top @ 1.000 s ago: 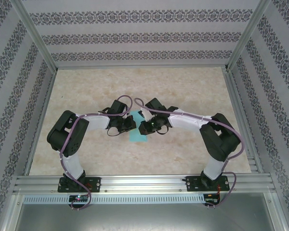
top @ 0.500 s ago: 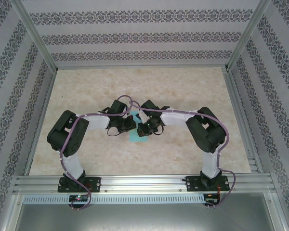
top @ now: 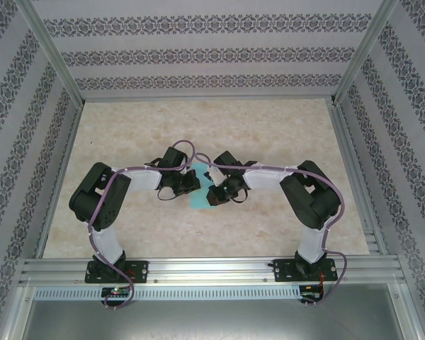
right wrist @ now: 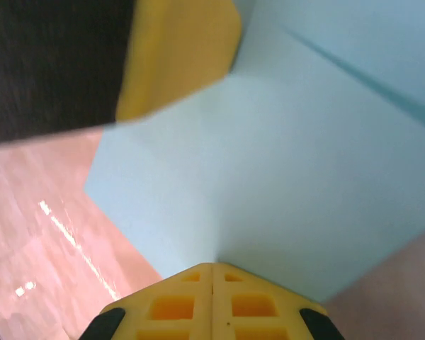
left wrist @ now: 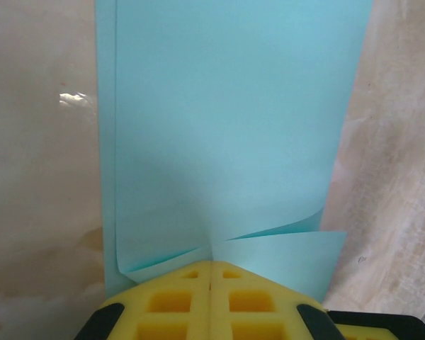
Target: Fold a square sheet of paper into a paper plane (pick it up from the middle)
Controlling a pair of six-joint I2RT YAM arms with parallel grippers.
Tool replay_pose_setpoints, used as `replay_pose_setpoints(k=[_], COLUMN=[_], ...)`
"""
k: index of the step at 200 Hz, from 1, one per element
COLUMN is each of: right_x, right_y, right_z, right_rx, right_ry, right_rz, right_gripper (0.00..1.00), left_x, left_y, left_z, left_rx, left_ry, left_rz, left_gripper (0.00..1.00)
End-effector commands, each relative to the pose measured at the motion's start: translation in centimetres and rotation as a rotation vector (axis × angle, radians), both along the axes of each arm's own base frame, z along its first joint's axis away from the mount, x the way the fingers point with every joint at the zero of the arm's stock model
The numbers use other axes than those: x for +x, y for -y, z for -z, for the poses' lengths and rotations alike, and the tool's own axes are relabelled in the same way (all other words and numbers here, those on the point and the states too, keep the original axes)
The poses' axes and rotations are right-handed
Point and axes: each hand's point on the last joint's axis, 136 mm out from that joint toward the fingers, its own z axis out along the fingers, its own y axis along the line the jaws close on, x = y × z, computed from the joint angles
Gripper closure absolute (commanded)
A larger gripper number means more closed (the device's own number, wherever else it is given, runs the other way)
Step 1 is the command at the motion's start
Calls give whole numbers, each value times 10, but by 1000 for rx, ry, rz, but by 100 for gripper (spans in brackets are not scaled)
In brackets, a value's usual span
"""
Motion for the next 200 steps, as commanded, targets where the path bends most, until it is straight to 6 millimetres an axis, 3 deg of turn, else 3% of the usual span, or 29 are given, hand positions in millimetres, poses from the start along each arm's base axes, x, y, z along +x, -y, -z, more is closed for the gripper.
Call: replay_pose_setpoints(k=[1, 44, 79, 95, 132, 181, 200], right_x=[-30, -32, -4, 6, 8, 6, 2], right_y=[31, 38, 24, 15, -4, 13, 17], right_z=[16, 12, -31, -42, -19, 3, 8], right_rx=[-80, -78, 16, 58, 4, -68, -80], right_ry=[-92, -81, 40, 59, 23, -8, -23], right_rz=[-2, 13, 98, 154, 185, 238, 250], right_gripper=[96, 96, 95, 95, 96, 97, 97], left_x=[-26, -25, -22, -20, -10, -4, 1], left_y=[-45, -42, -34, -27, -15, -9, -3], left_z=[60, 58, 51, 45, 26, 16, 2], left_rx=[256, 240, 199, 164, 107, 88, 55], left_ry=[-122, -118, -98, -78, -23, 10, 48], left_rz=[-55, -48, -32, -11, 25, 49, 66], left_gripper=[95, 95, 94, 94, 93, 92, 91])
